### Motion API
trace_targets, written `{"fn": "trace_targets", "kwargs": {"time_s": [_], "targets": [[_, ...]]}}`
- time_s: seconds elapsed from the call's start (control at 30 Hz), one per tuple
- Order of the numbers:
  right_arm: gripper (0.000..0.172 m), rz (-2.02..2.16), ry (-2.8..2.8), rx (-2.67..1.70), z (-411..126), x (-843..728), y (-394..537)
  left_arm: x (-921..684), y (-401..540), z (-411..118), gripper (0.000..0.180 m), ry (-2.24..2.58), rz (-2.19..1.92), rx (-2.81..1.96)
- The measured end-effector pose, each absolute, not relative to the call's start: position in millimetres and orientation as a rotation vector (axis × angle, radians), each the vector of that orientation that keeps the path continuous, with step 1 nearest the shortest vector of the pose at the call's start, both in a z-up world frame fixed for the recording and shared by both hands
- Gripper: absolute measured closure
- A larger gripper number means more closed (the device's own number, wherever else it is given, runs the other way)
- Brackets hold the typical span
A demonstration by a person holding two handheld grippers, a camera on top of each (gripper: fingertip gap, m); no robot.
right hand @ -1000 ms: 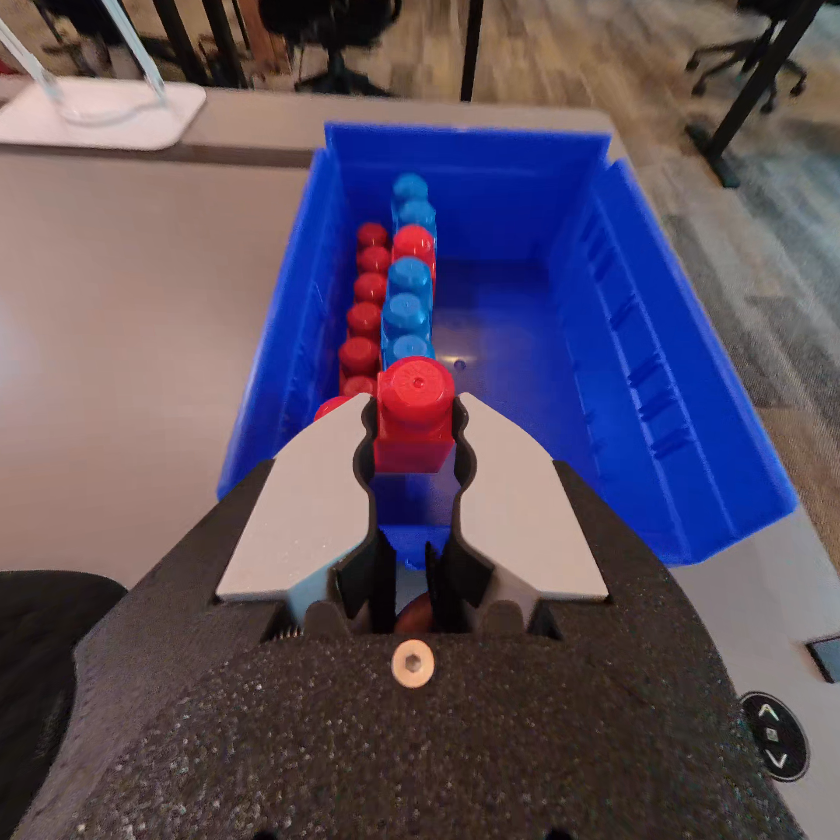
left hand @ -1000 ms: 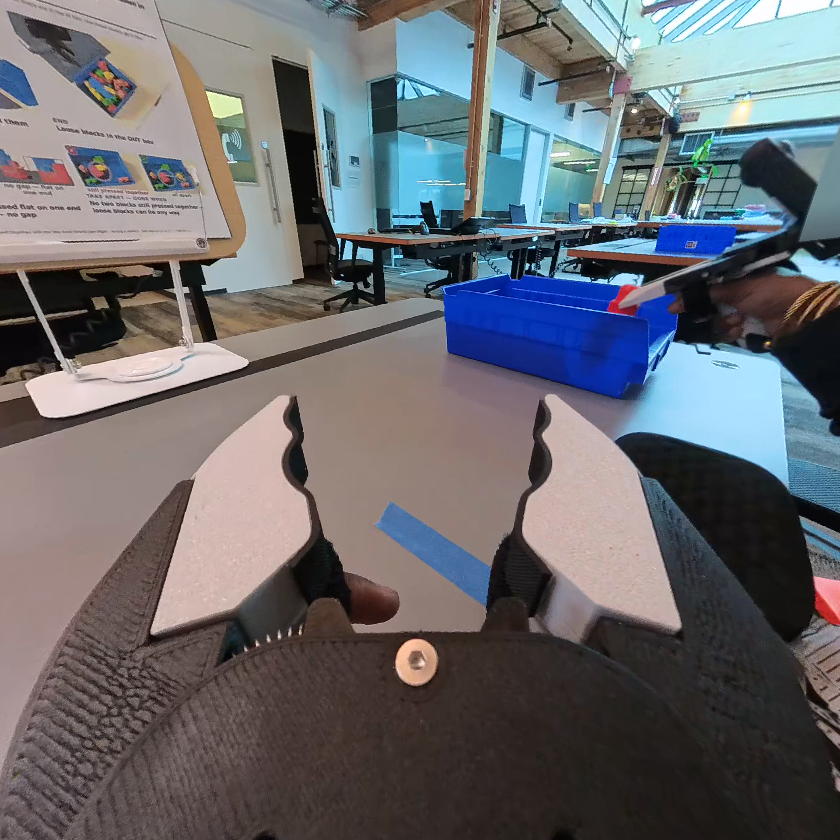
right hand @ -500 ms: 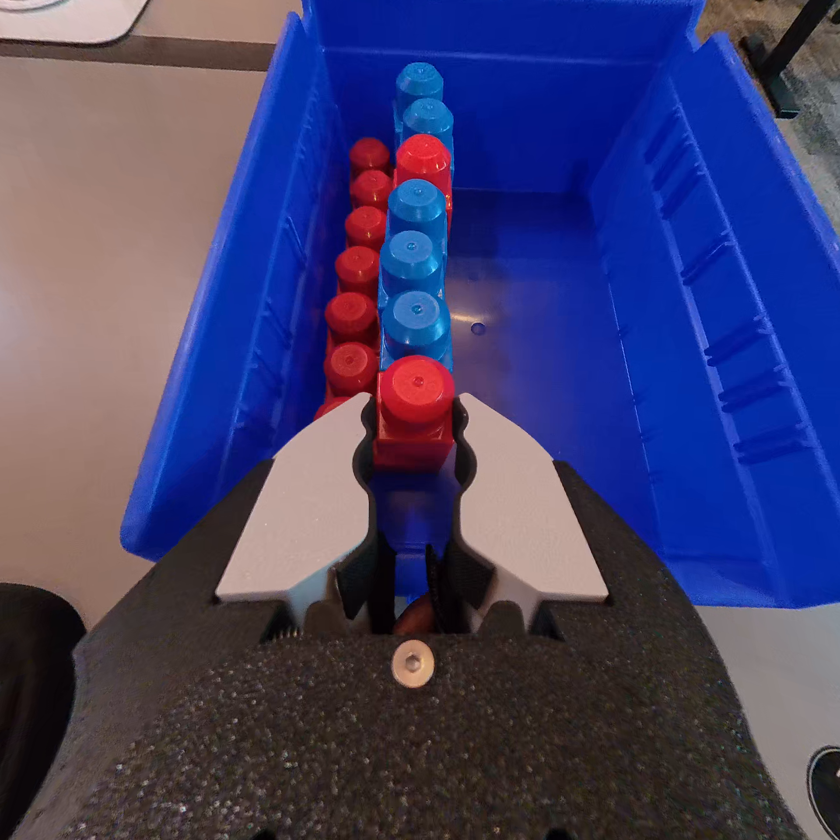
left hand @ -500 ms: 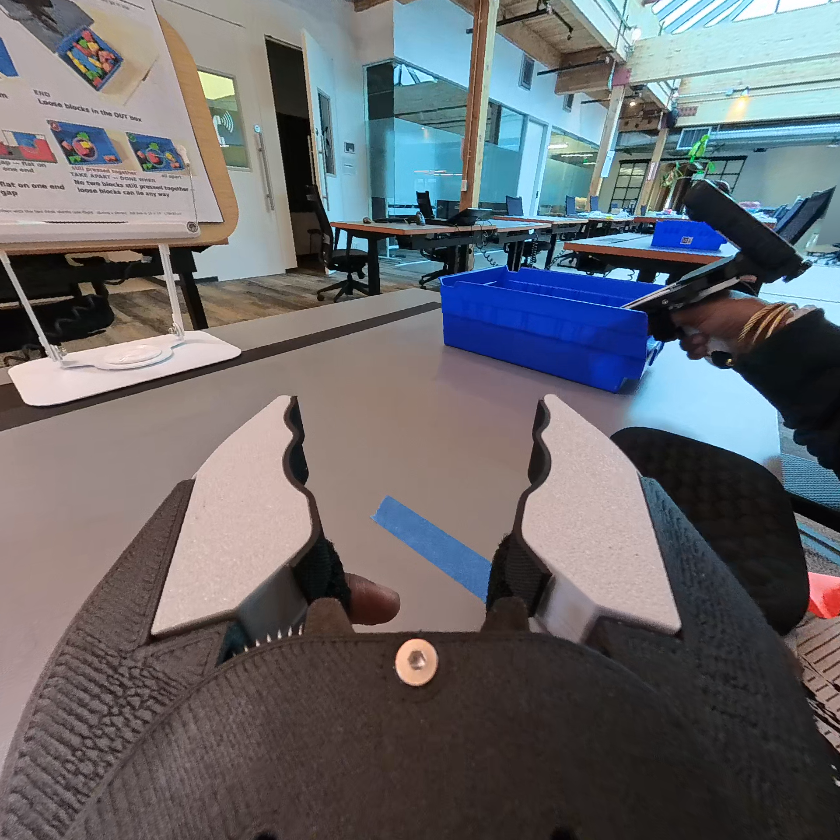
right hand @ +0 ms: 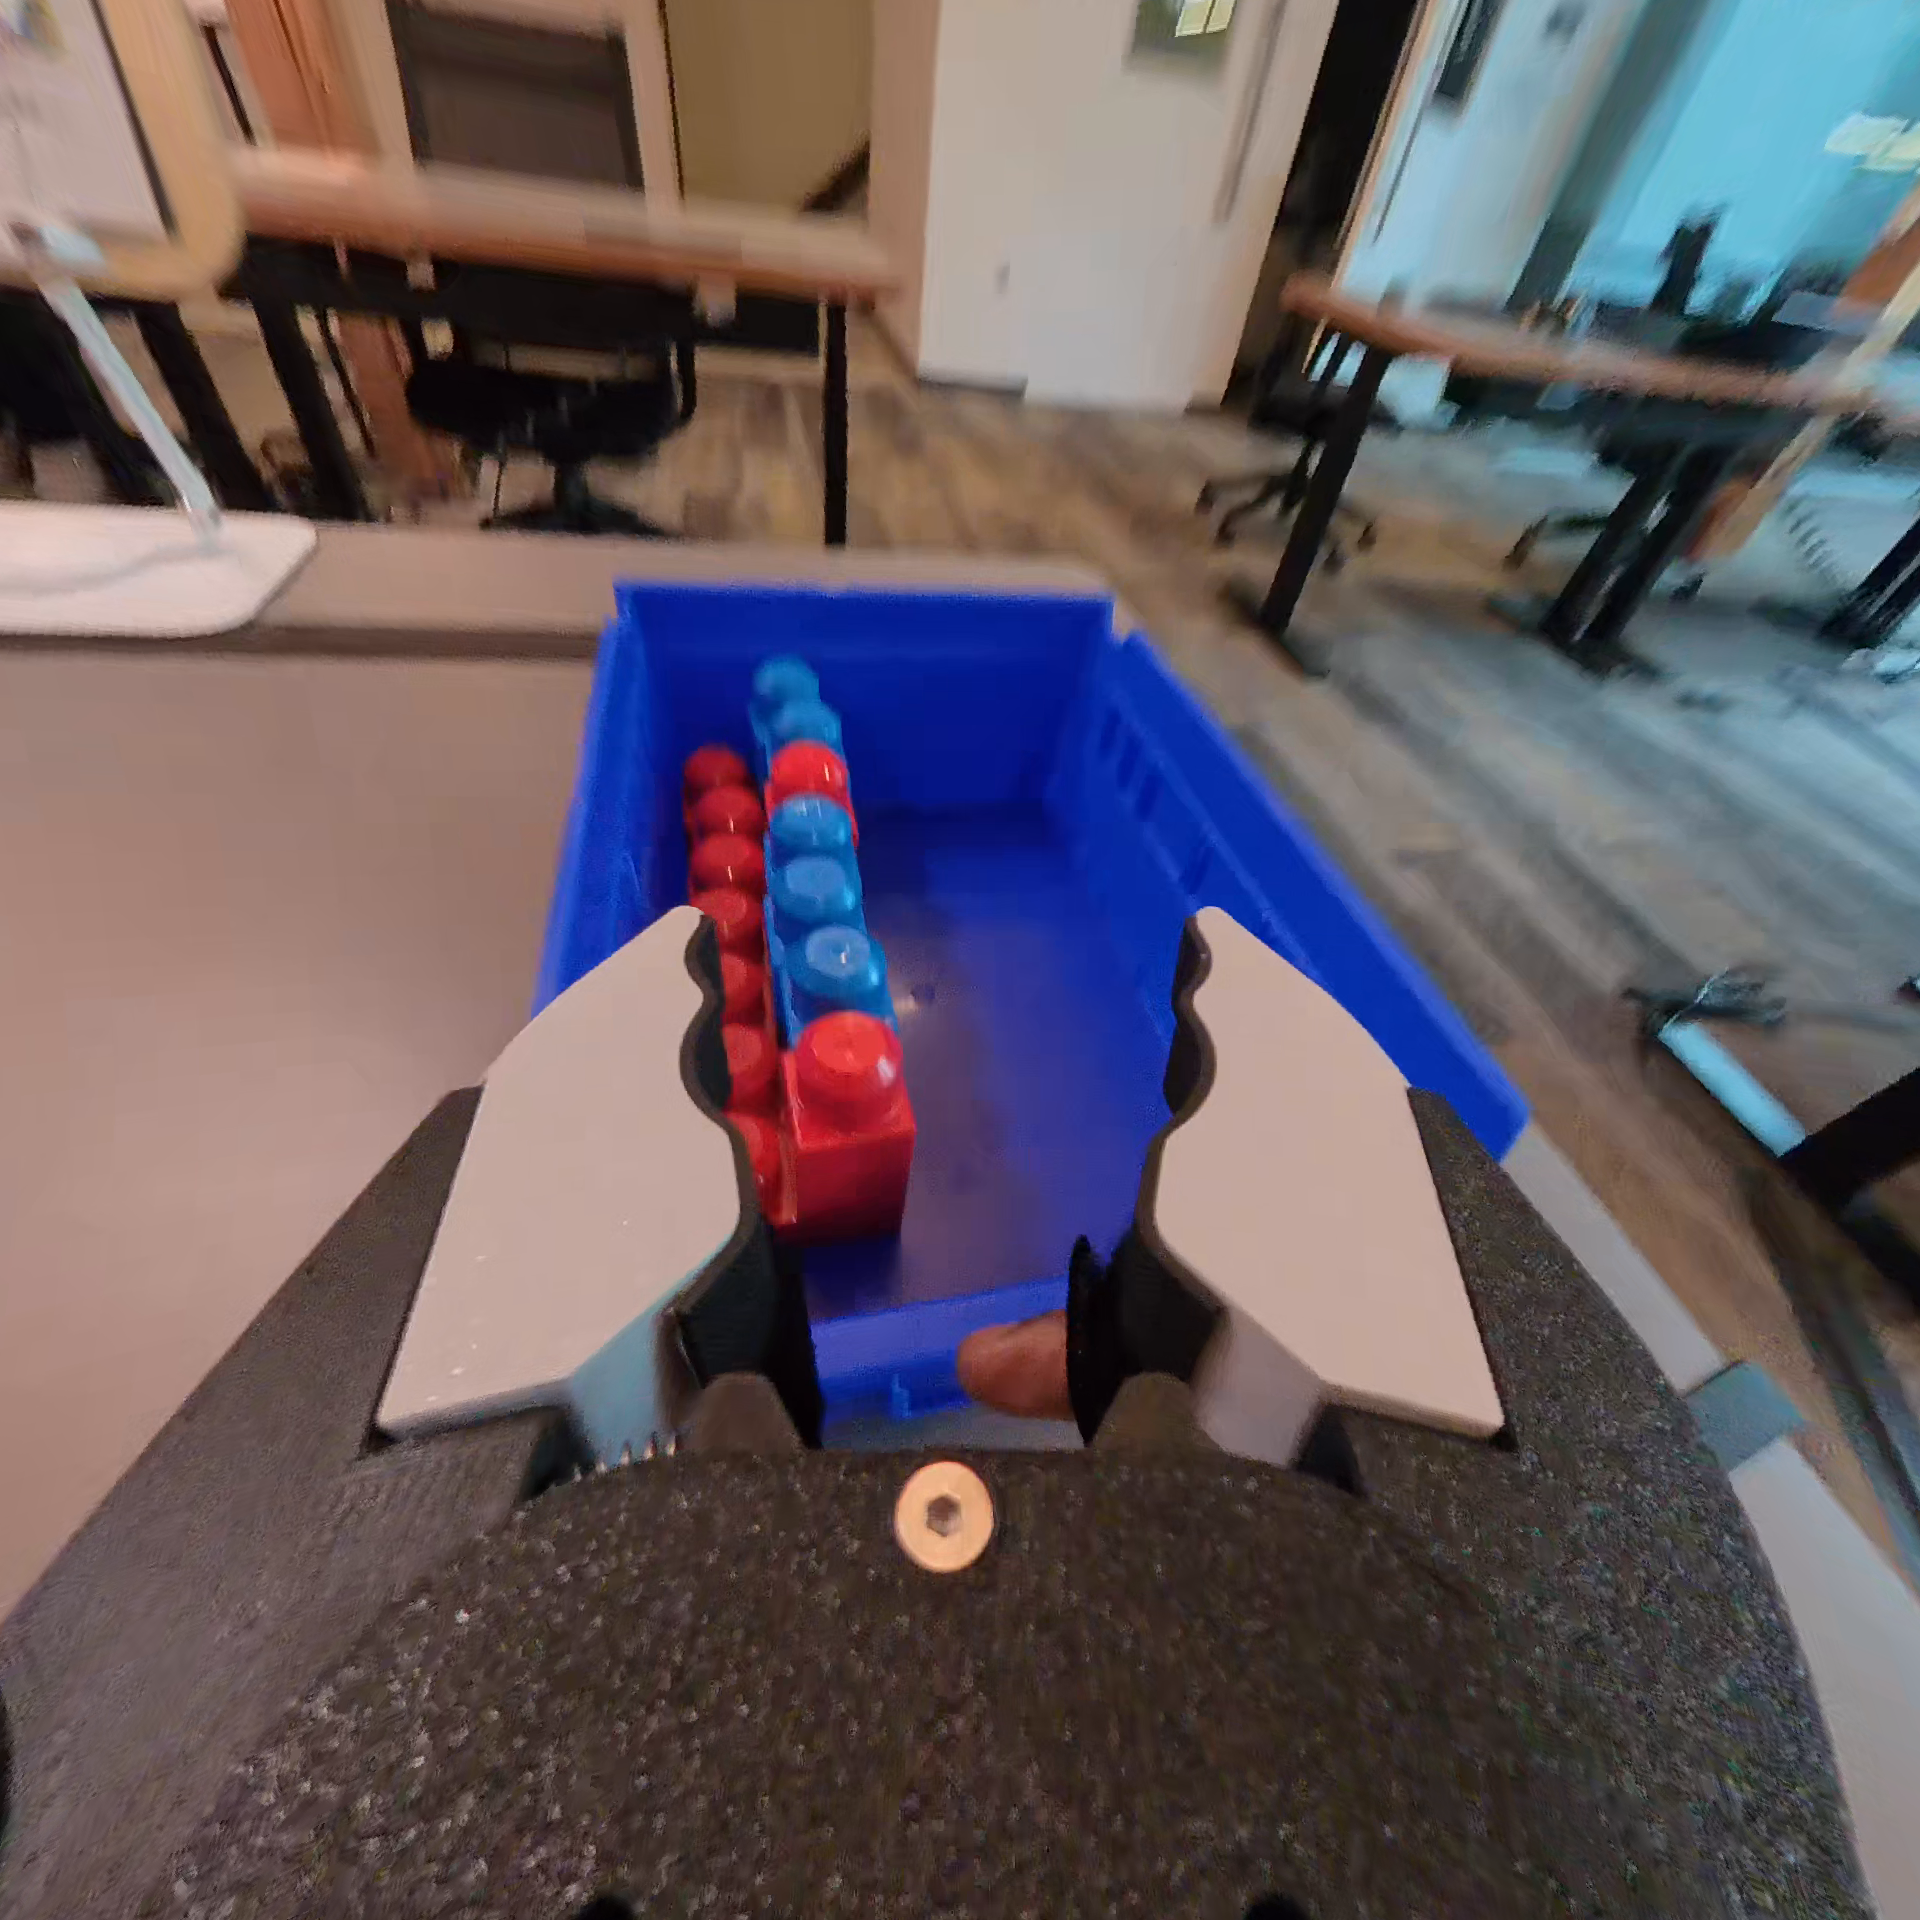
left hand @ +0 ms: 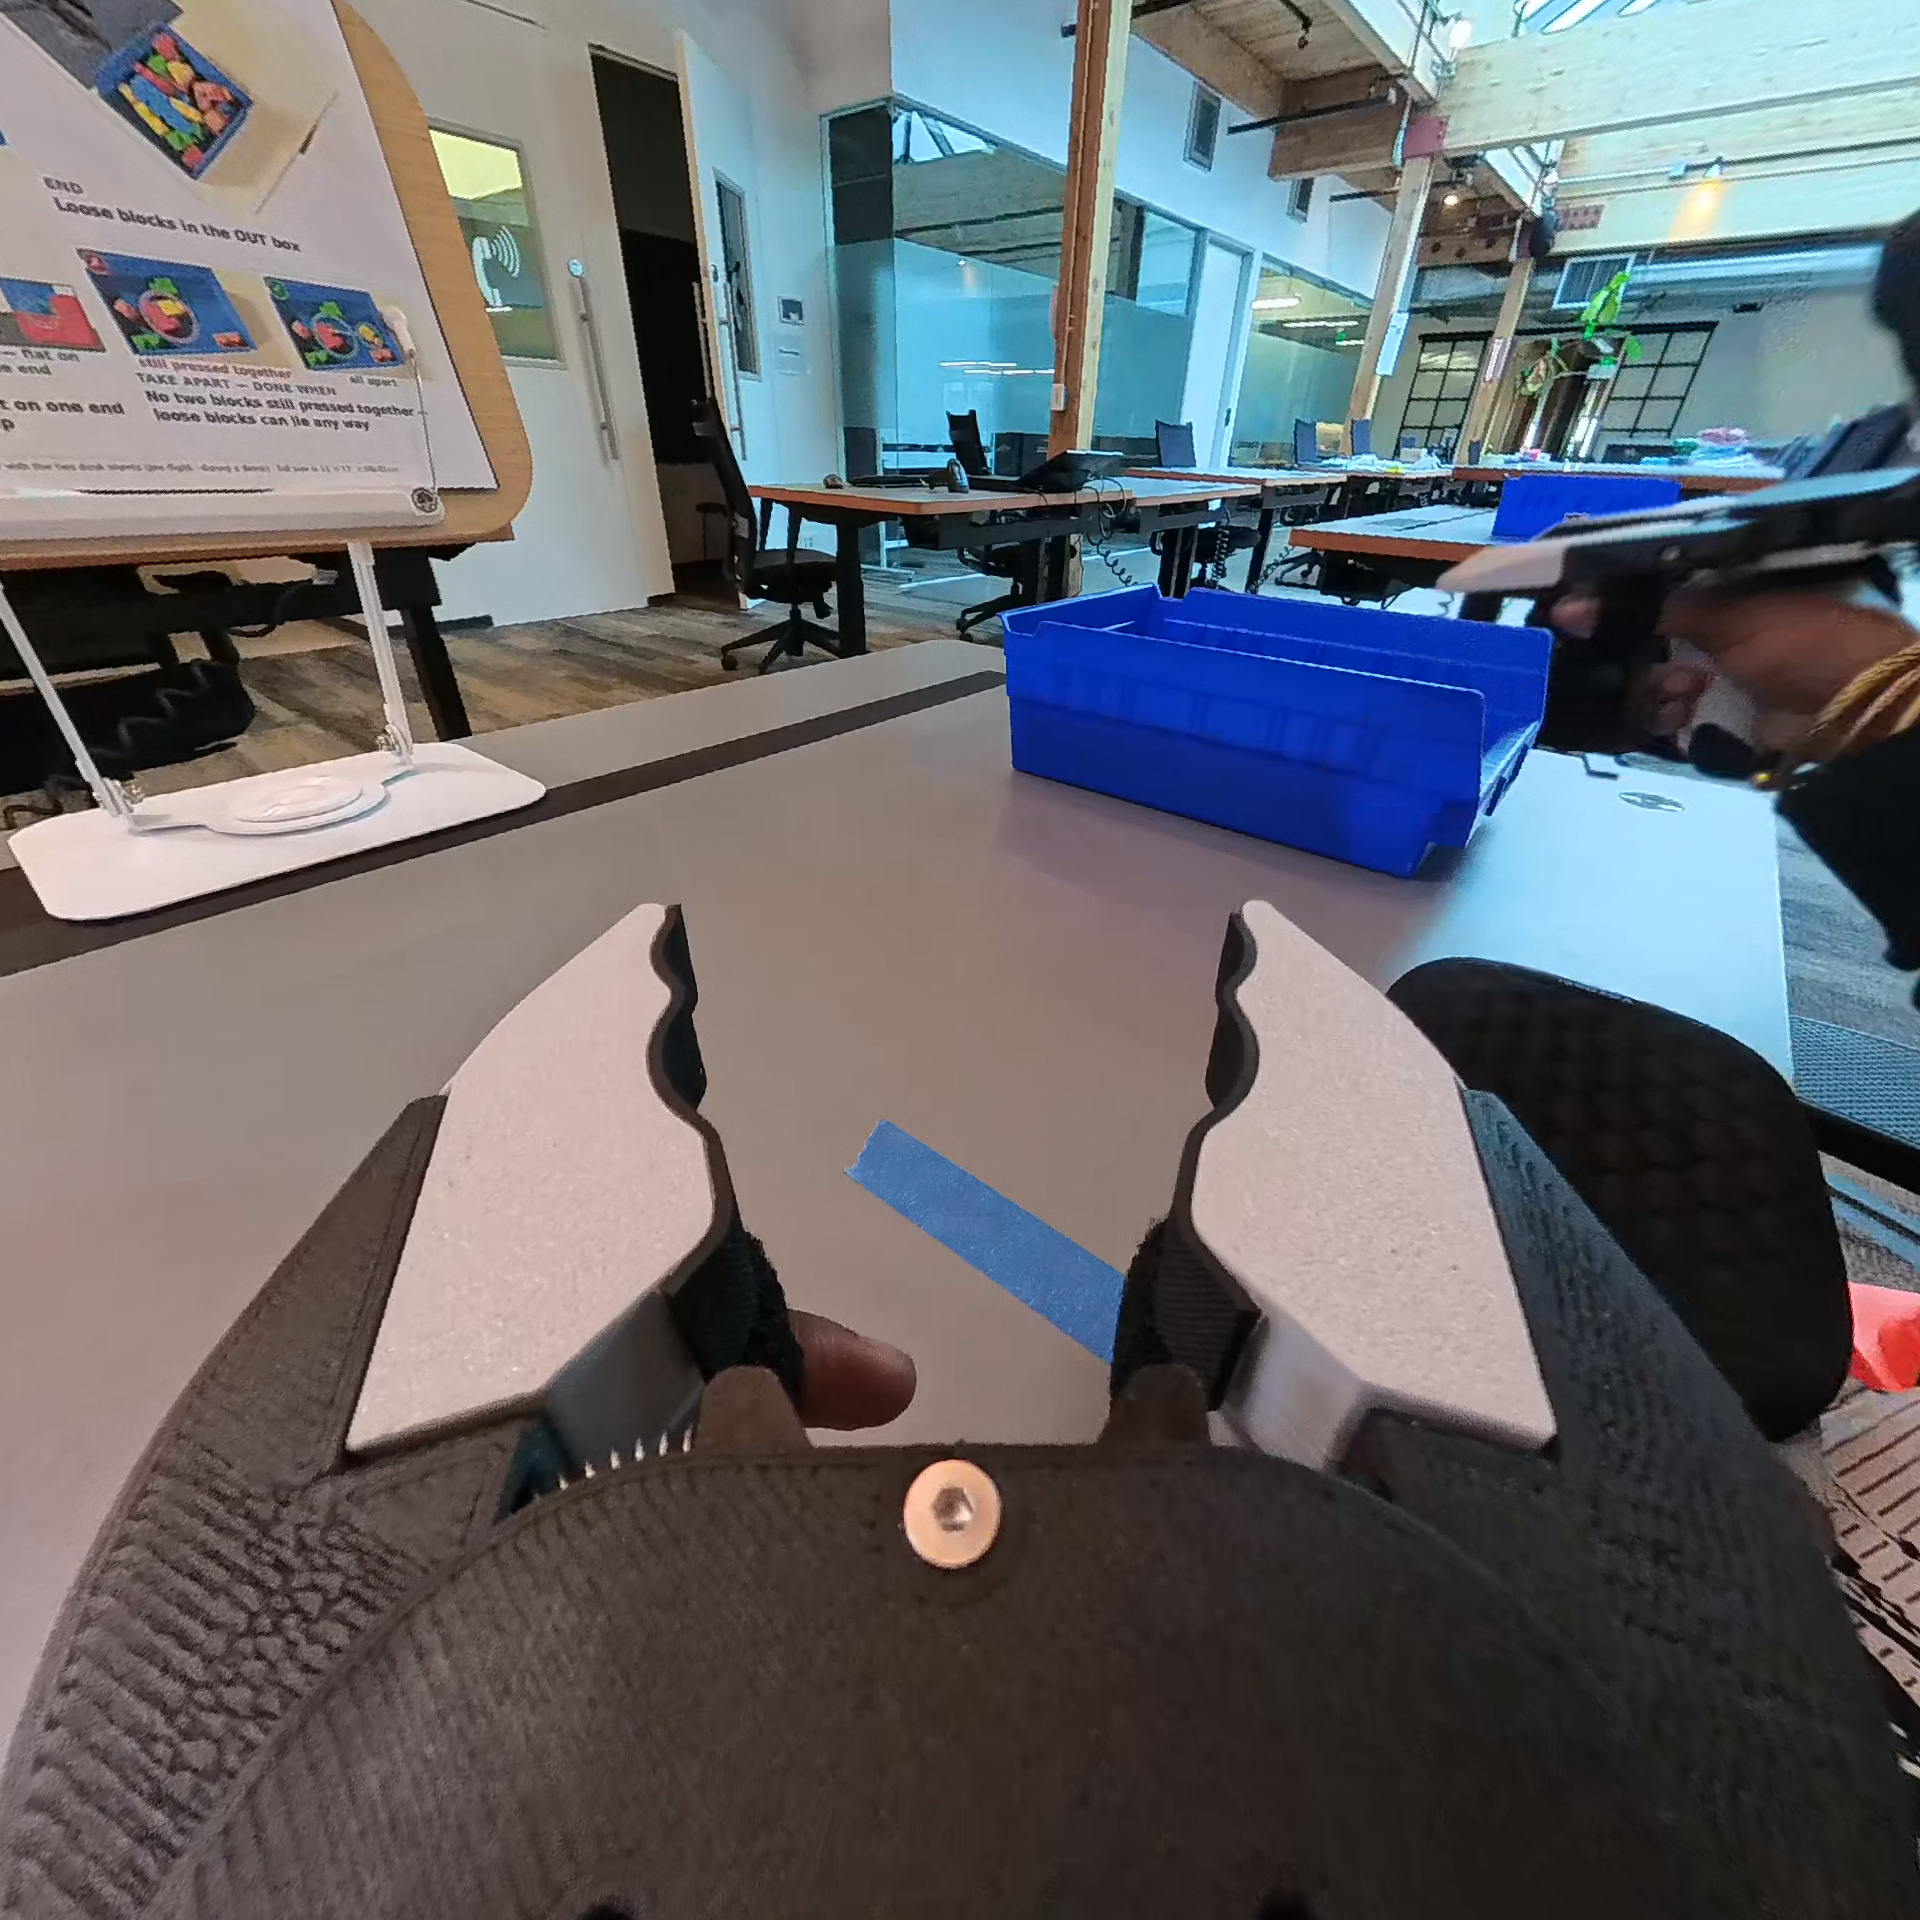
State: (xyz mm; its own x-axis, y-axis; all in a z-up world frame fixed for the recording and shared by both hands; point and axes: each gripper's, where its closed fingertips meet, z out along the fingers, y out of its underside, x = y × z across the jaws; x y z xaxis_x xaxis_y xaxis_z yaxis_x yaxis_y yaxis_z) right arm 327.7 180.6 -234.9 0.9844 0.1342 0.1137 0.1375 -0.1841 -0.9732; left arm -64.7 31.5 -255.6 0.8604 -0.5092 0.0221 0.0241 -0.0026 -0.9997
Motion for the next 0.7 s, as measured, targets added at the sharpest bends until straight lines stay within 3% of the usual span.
{"fn": "trace_targets", "kwargs": {"time_s": [0.2, 0.37, 0.7], "targets": [[0.097, 0.168, -0.333, -1.405, -182.7, 240.6, 127.6, -65.4, 29.6, -253.3, 0.087, 0.411, -0.409, -1.537], [0.1, 0.468, -0.443, -1.378, -211.5, 147.3, 94.7, -66.0, 23.9, -246.9, 0.088, 0.404, -0.4, -1.542], [0.108, 0.526, -0.557, -1.395, -252.5, 97.2, 84.3, -116.8, -15.3, -217.3, 0.099, 0.373, -0.245, -1.661]]}}
